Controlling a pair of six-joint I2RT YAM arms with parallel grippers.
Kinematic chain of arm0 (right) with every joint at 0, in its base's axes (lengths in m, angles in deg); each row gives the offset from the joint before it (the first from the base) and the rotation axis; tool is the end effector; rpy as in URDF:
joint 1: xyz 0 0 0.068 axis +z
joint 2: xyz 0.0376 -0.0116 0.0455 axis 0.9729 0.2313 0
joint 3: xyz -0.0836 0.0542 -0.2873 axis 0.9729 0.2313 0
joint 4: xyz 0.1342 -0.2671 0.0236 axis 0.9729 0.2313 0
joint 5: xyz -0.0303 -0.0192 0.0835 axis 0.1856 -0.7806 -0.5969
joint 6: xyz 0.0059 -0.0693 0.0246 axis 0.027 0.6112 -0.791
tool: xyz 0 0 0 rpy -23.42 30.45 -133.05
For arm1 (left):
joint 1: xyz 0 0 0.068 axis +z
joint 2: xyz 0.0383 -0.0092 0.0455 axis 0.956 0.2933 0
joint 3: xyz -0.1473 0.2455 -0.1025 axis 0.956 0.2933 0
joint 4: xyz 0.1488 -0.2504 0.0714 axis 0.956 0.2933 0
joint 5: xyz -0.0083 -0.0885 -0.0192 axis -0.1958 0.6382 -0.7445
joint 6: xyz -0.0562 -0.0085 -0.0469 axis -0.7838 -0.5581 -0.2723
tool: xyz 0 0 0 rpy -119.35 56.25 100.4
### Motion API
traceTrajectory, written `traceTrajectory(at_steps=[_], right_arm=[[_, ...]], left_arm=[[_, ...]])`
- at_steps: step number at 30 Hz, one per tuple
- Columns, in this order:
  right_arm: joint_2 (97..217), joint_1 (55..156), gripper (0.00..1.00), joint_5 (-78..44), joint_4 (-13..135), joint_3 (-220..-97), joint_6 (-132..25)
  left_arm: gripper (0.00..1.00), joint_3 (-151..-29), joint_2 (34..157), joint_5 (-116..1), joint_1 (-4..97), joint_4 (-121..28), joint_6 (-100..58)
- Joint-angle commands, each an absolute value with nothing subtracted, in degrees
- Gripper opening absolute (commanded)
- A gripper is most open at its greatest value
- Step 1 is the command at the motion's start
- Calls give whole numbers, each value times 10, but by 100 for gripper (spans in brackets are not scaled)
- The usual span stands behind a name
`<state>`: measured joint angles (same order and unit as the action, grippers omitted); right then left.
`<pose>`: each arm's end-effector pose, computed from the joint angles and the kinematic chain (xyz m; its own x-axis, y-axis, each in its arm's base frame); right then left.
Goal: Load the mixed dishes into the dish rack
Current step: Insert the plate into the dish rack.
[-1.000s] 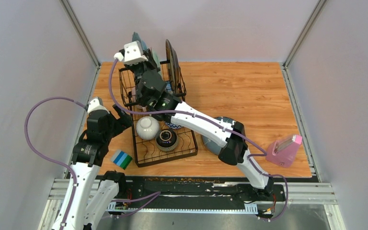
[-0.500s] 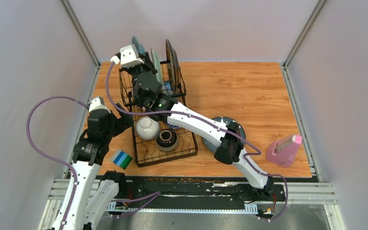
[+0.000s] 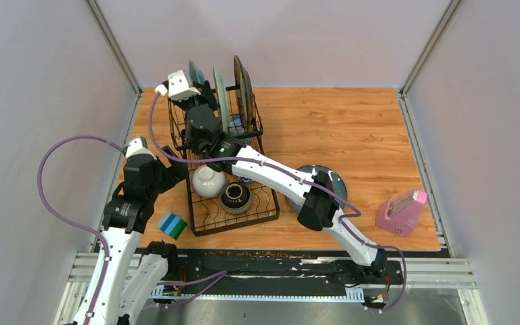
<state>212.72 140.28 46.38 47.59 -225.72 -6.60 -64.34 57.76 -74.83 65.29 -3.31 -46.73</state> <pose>0.3195 0.5300 0.4395 0.2074 -0.3935 -0.8956 -0.0242 0.9132 -0.4068 0.1722 -0.0135 0.3259 -0.4167 -0.5528 -0.7217 -0.3196 0.8323 -0.4530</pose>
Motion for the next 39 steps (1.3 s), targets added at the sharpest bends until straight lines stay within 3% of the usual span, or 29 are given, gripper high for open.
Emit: traceTrajectory(at_steps=[1,11,13,16,24,34,39], right_arm=[[2114,1402,0,467,431,-2302,-98],[2119,1413,1,466,444,-2300,-114],[2119,1415,14,459,463,-2302,-126],[2117,1417,15,456,479,-2295,-143],[2101,1432,33,438,509,-2287,-168],[2033,1439,22,379,589,-2254,-249],[2000,1439,20,329,666,-2240,-315]], left_arm=[[100,-651,576,-741,658,-53,-469],[100,-651,576,-734,658,-59,-468],[100,-651,577,-732,658,-59,-469],[100,-650,577,-731,658,-59,-468],[100,-650,573,-732,658,-57,-468],[100,-650,574,-731,658,-58,-467],[100,-651,568,-733,658,-55,-466]])
